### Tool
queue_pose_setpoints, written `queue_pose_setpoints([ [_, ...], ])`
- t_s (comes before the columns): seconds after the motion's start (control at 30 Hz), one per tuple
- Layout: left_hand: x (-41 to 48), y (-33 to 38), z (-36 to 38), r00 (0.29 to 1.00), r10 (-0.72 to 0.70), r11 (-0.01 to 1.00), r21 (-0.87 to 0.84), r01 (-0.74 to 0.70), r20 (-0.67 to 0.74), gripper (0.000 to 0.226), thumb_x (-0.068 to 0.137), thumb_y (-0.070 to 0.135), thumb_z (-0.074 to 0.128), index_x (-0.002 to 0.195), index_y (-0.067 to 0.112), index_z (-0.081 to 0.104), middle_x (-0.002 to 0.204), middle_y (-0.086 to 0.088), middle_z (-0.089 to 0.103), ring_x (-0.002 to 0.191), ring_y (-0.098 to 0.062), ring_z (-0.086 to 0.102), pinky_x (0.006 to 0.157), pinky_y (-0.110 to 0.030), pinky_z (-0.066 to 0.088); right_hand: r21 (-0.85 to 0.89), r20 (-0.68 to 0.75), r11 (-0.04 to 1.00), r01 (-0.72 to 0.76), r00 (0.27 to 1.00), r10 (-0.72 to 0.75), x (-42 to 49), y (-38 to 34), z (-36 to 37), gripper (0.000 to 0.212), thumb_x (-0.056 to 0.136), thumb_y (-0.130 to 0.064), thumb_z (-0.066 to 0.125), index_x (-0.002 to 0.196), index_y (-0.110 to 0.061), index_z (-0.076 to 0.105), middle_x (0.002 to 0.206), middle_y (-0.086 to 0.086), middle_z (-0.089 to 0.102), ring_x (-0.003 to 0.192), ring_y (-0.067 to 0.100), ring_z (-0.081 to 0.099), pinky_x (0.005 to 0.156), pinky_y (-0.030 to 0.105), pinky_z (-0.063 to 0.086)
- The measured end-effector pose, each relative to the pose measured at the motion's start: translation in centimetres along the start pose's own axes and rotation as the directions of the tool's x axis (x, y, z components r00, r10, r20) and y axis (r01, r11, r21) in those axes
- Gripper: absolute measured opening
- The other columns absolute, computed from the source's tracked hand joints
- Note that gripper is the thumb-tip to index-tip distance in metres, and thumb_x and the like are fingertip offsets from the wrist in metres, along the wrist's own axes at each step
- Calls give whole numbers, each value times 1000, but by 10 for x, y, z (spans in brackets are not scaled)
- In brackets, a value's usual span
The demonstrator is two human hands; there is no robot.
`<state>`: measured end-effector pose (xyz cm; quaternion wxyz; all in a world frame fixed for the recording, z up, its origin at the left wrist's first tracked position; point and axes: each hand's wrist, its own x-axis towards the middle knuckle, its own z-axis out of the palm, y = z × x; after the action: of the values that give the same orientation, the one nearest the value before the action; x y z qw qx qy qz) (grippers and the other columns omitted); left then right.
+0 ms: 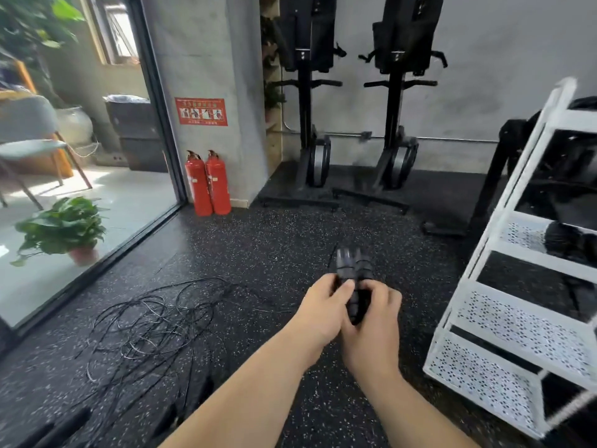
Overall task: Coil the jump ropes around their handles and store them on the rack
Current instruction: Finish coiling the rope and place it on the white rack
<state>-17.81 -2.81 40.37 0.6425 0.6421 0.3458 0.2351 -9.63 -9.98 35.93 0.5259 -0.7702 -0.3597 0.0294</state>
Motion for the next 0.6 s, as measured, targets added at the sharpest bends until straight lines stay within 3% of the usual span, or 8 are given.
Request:
queue_pose_setpoints([
  [0.07,7,-18,-5,999,-41,999,-4,41,-18,22,112,33,53,118,27,72,112,8,80,110,-10,73,94,-30,56,-23,37,1000,-20,999,21,-6,8,10,47,88,-36,80,123,-29,50,122,-7,38,90,21,64,78,42,57],
  [0.17,15,-38,-19,994,-92,993,-83,88,-54,23,114,30,51,119,23,73,111,6,81,108,-11,75,92,-30,56,-38,121,999,-16,992,20,-6,13,26,43,91,-47,74,125,-34,52,124,-12,38,91,9,64,77,33,57],
  [0.33,56,-45,-42,984,-149,971,-204,126,-101,24,113,29,53,118,22,74,113,-5,80,116,-29,73,108,-57,54,27,188,999,19,982,-24,15,15,44,26,107,-33,58,132,-37,65,134,-17,49,119,-14,51,96,2,39],
  [0.47,82,-44,-46,973,-217,885,-437,161,-80,25,114,22,50,125,15,72,118,-10,80,117,-32,74,112,-59,51,181,150,981,-64,988,36,37,4,42,37,106,-15,62,127,-44,73,127,-24,68,120,-10,60,99,13,45],
  [0.6,86,-38,-38,981,-186,840,-526,134,-48,28,115,20,47,133,21,68,121,-7,80,117,-28,75,111,-55,52,354,143,921,-160,983,116,37,-1,33,49,100,-7,71,137,-37,66,126,-24,73,122,-6,64,104,21,47],
])
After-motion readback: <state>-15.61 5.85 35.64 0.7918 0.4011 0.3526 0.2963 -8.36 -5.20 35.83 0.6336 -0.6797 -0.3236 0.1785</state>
